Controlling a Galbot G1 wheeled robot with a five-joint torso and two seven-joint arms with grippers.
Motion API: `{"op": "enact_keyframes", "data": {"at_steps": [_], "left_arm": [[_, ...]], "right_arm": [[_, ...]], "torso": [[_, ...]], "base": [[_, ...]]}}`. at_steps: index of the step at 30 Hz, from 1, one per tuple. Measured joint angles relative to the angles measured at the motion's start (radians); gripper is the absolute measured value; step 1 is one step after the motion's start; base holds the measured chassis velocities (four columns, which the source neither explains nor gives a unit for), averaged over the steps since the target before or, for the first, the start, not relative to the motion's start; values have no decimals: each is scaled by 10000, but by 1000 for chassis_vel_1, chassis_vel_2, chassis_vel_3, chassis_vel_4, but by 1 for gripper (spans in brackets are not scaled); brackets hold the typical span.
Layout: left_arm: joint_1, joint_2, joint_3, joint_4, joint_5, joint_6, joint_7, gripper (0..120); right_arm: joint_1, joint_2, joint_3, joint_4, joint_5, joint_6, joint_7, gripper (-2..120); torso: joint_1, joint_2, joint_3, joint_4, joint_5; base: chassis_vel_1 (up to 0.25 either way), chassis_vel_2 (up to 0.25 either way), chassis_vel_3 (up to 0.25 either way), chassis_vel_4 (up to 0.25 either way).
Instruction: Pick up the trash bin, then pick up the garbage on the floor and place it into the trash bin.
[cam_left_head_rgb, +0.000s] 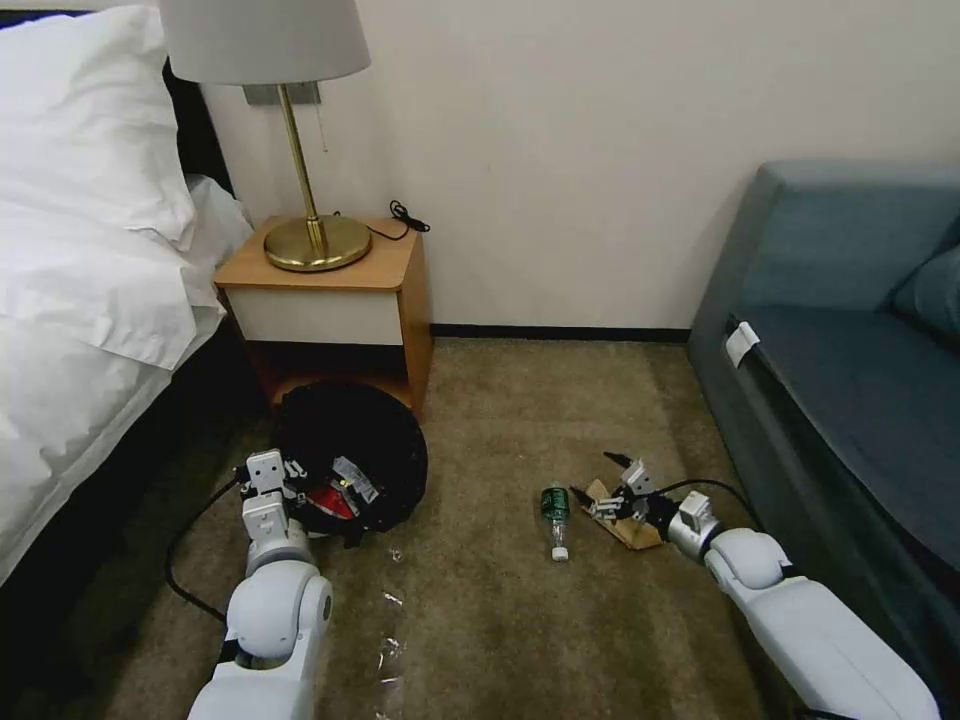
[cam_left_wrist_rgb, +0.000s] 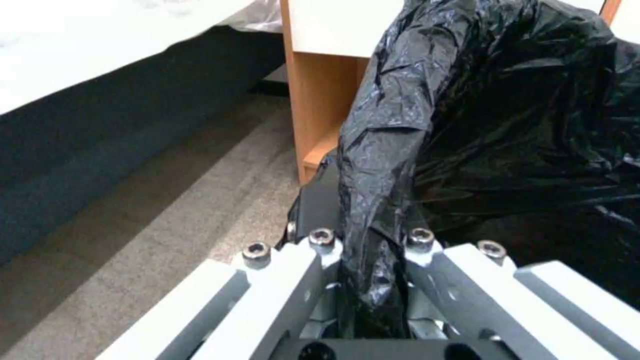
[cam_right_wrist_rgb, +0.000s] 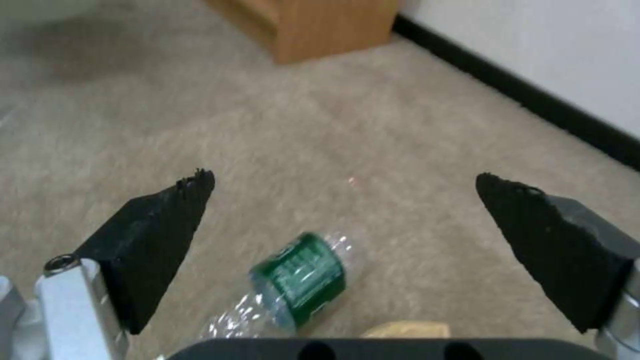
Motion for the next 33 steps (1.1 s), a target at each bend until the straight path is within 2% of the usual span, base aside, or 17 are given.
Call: {"op": "enact_keyframes", "data": {"at_steps": [4,7,9,20,33], "left_arm": [[71,43,-6,0,5,13,-1,3],[158,128,0,-3,-29,31,0,3],[208,244,22,-6,-122,59,4,3],[308,675,-31,-161,-599,219,16,3],[210,812,2,-159,-760,270,23,3]], "right_arm": [[413,174,-243,-537,-247,32,-223,100],[955,410,-442,-1223,-463,122,-750,100],[1381,718,-566,-1952,-780,306,-1113,100],[2144,1845,-520,-4130,-1743,748,-1777,100],[2470,2043,189,-5518,-2303,1068,-1922,100]], "torso": [[0,0,0,0,0],[0,0,0,3,-1],[0,0,0,0,-1],[0,0,0,2,-1],[0,0,0,-1,-2]], "base": [[0,0,0,0],[0,0,0,0],[0,0,0,0],[0,0,0,0],[0,0,0,0]]}}
